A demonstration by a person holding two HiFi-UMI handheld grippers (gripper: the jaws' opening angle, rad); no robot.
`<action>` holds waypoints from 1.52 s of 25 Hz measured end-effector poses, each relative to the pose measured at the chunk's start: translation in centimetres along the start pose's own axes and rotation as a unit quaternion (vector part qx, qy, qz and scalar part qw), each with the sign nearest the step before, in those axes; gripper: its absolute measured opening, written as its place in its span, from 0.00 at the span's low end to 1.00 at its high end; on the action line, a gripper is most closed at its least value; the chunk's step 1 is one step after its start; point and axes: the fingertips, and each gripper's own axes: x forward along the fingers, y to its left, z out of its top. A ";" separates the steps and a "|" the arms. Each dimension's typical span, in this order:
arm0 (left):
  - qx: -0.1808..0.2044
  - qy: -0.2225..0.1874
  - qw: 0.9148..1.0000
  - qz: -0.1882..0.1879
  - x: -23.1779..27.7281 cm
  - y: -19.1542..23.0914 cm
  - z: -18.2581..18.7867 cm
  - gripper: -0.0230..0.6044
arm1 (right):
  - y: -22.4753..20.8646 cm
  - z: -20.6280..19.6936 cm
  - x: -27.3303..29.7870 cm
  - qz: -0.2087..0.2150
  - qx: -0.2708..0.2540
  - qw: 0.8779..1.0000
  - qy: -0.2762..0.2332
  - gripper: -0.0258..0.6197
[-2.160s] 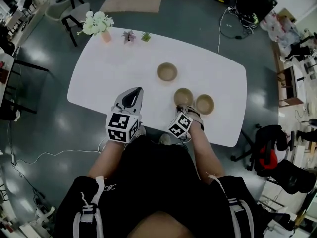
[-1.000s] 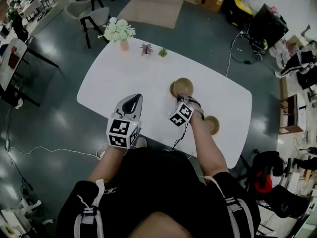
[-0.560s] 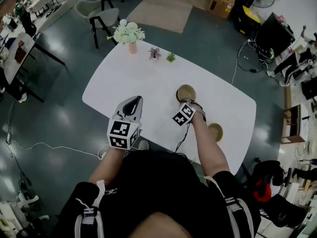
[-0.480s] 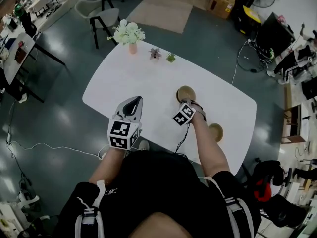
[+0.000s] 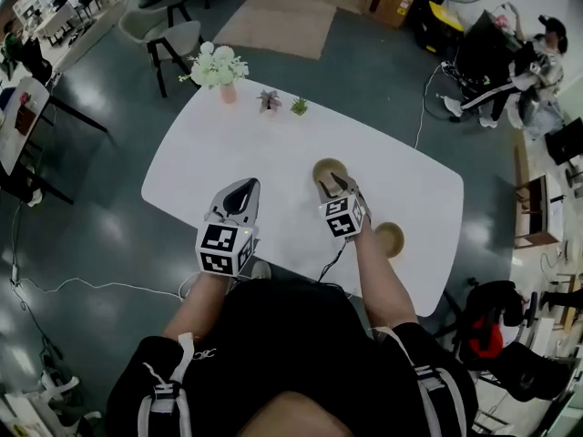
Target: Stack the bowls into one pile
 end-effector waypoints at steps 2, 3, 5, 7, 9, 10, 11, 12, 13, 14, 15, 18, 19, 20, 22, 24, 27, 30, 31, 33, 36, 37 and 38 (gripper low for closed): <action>0.003 -0.003 1.000 -0.008 0.5 -0.7 0.4 0.06 | -1.8 2.4 -2.3 -0.029 0.067 0.995 -0.061 0.25; 0.005 -0.005 1.000 -0.013 0.8 -1.1 0.6 0.06 | -2.8 3.6 -3.8 -0.048 0.092 0.990 -0.094 0.22; 0.010 -0.011 1.000 -0.022 1.5 -2.0 1.3 0.06 | -4.9 5.9 -7.0 -0.090 0.120 0.976 -0.156 0.16; 0.015 -0.017 0.999 -0.030 2.2 -2.9 2.1 0.06 | -6.7 7.6 -10.2 -0.125 0.140 0.961 -0.201 0.11; 0.019 -0.024 0.999 -0.039 3.0 -3.9 2.9 0.06 | -8.1 9.1 -13.4 -0.145 0.166 0.947 -0.233 0.07; 0.020 -0.028 0.998 -0.044 3.3 -4.5 3.3 0.06 | -8.7 9.7 -14.9 -0.151 0.179 0.940 -0.246 0.06; 0.023 -0.032 0.998 -0.050 3.5 -5.1 3.8 0.06 | -9.2 10.0 -16.3 -0.156 0.193 0.934 -0.258 0.06; 0.026 -0.037 0.997 -0.055 3.7 -5.8 4.3 0.06 | -9.6 10.2 -17.5 -0.160 0.206 0.927 -0.268 0.06; 0.029 -0.042 0.997 -0.060 3.9 -6.4 4.9 0.06 | -9.9 10.2 -18.6 -0.166 0.218 0.921 -0.277 0.06; 0.031 -0.047 0.996 -0.066 4.1 -7.0 5.3 0.06 | -10.2 10.1 -19.6 -0.175 0.226 0.915 -0.284 0.06; 0.033 -0.050 0.996 -0.071 4.2 -7.6 5.8 0.06 | -10.3 9.9 -20.4 -0.187 0.227 0.911 -0.288 0.06; 0.037 -0.052 0.994 -0.090 4.7 -9.4 6.4 0.06 | -9.7 8.8 -21.6 -0.212 0.209 0.912 -0.281 0.06; 0.039 -0.051 0.993 -0.096 4.8 -9.9 6.5 0.06 | -9.5 8.4 -21.8 -0.215 0.208 0.913 -0.278 0.06; 0.040 -0.049 0.993 -0.103 4.9 -10.4 6.5 0.06 | -9.4 8.2 -22.1 -0.219 0.210 0.912 -0.276 0.06; 0.044 -0.046 0.991 -0.115 5.2 -11.1 6.6 0.06 | -9.6 7.9 -22.8 -0.230 0.215 0.908 -0.275 0.06; 0.051 -0.045 0.990 -0.127 5.4 -11.6 6.8 0.06 | -10.0 7.9 -23.3 -0.244 0.217 0.905 -0.274 0.06; 0.054 -0.048 0.986 -0.147 5.8 -12.4 7.3 0.06 | -10.4 7.7 -24.0 -0.264 0.219 0.902 -0.264 0.06; 0.038 -0.047 0.985 -0.163 6.3 -13.4 6.9 0.06 | -10.4 6.3 -24.6 -0.273 0.229 0.900 -0.251 0.06; 0.038 -0.043 0.984 -0.167 6.6 -13.8 6.5 0.06 | -10.4 5.6 -24.8 -0.276 0.233 0.899 -0.248 0.06; 0.041 -0.035 0.983 -0.174 6.8 -15.5 5.4 0.06 | -10.8 3.8 -25.5 -0.281 0.238 0.898 -0.242 0.06; 0.046 -0.027 0.983 -0.176 5.9 -20.5 3.7 0.06 | -12.3 -0.1 -28.2 -0.282 0.243 0.897 -0.240 0.06; 0.045 -0.026 0.984 -0.173 5.8 -22.7 3.3 0.06 | -13.0 -1.6 -29.6 -0.279 0.243 0.897 -0.242 0.06; 0.043 -0.026 0.984 -0.169 5.9 -25.2 2.9 0.06 | -13.7 -3.3 -31.0 -0.276 0.242 0.898 -0.244 0.06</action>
